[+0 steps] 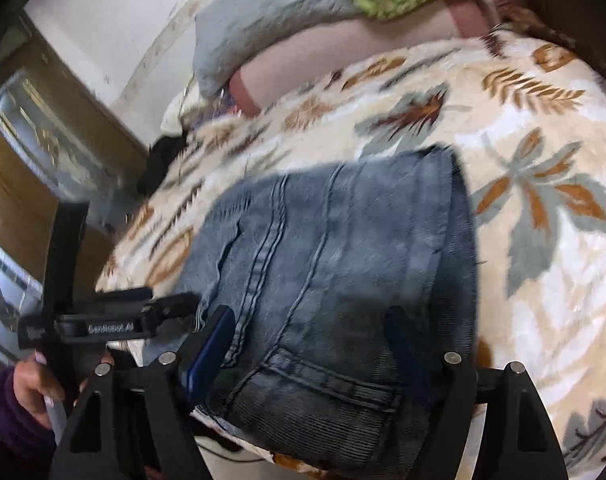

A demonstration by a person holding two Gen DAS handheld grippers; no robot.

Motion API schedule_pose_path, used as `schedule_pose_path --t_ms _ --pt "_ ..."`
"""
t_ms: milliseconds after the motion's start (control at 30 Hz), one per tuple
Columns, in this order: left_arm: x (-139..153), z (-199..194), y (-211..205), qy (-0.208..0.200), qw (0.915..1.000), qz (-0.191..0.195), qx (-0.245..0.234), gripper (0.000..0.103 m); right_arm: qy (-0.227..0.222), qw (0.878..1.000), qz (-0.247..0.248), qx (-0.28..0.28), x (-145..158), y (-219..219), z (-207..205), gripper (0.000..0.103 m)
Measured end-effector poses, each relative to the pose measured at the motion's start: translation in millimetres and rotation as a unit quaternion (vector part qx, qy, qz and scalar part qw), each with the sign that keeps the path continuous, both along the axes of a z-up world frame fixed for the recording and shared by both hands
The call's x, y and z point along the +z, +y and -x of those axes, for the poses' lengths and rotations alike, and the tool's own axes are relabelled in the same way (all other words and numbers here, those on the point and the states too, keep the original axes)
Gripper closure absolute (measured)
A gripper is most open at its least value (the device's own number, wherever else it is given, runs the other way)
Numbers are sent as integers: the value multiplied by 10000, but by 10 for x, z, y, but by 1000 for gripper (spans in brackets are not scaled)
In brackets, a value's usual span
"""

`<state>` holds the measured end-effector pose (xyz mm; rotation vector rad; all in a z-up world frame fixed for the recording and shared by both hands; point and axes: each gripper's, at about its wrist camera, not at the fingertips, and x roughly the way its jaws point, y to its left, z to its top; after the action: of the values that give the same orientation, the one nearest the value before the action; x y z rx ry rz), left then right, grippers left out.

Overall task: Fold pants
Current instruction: 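Press the folded jeans bundle flat with both grippers, then smooth the jeans bundle with both grippers, pressing along its folded edges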

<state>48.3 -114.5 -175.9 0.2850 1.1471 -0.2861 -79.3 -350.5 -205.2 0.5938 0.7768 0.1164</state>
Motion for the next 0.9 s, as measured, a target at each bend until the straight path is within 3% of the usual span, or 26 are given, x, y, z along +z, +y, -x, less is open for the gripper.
schedule_pose_path --t_ms 267,600,900 --pt "257 6 340 -339 9989 307 82 0 -452 9951 -320 -820 177 -333 342 23" --pt "100 7 463 -349 9989 320 1 0 22 9923 -526 -1122 -15 -439 483 23" --pt "161 93 441 -712 9972 183 -112 0 231 9935 -501 -995 -151 -358 295 23"
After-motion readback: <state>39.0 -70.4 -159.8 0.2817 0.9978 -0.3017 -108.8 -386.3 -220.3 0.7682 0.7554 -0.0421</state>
